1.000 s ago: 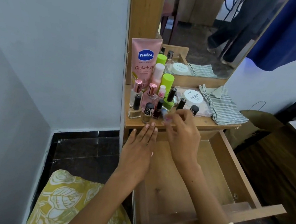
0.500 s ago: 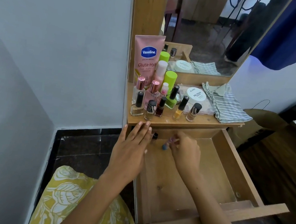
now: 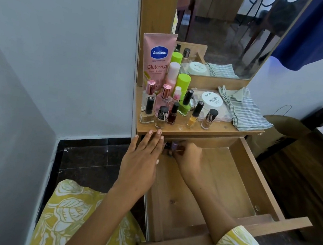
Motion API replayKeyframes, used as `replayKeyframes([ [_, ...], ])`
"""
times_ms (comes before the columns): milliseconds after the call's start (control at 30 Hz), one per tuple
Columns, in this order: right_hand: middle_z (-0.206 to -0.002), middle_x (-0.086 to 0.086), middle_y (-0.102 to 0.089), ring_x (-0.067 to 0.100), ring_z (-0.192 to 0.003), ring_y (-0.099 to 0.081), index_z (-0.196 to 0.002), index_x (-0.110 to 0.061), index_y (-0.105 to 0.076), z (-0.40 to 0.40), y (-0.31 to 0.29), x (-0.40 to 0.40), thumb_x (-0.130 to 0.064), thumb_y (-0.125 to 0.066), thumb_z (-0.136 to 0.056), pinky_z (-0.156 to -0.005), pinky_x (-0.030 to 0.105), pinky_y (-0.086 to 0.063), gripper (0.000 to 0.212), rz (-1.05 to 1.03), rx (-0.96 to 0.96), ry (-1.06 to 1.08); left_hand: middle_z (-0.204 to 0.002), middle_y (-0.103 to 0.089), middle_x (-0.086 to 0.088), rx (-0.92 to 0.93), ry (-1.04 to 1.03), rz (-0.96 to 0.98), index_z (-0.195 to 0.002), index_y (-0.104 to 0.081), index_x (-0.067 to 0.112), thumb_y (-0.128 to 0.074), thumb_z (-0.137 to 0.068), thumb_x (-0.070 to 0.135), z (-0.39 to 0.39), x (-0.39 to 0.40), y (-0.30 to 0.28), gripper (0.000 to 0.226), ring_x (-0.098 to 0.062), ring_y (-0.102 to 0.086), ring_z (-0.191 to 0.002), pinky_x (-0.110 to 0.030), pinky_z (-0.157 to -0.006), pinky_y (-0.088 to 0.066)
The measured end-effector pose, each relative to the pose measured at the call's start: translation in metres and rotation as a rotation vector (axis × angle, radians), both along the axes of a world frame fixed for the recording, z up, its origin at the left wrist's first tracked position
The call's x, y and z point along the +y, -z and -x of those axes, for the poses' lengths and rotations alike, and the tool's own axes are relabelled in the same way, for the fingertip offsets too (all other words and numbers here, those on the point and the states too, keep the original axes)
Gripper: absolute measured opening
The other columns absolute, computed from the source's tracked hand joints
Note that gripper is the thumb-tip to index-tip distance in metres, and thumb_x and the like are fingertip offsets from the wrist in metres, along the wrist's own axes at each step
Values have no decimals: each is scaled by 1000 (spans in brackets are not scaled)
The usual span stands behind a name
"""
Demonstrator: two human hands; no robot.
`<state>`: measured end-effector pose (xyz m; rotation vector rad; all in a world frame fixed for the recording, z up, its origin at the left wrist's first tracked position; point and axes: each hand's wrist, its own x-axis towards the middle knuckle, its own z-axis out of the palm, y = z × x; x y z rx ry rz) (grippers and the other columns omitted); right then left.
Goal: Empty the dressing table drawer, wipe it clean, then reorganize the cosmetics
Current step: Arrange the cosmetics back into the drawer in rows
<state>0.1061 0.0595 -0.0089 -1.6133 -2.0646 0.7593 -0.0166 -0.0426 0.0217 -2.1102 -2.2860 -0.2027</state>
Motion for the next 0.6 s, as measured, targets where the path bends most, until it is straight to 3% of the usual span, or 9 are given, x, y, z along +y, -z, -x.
replayKeyframes([
  [367,-98,11,-73,22,-92,-68,-95,-4,-73,3,0,-2,-6,-68,-83,-85,33,-53,13,-1,-20,-31,-155,17,-1,-3,-19,27,-147,11,17,-27,-101,27,-4,0,-4,60,-18,17,-142,-41,-112,11],
  [467,-101,9,-71,25,-95,-66,-100,-10,-72,-2,-8,-4,-13,-69,-82,-84,38,-53,18,46,-141,2,-155,17,-2,-28,-28,15,-147,10,16,-27,-101,29,-7,-1,-4,60,-18,17,-142,-40,-112,11],
  [600,-91,2,-72,25,-88,-66,-94,-18,-70,-12,-35,-14,-13,-63,-83,-74,37,-55,14,-142,-243,41,-152,19,-1,-50,8,-11,-146,10,17,-28,-101,29,-13,0,-1,60,-14,20,-138,-38,-108,15],
])
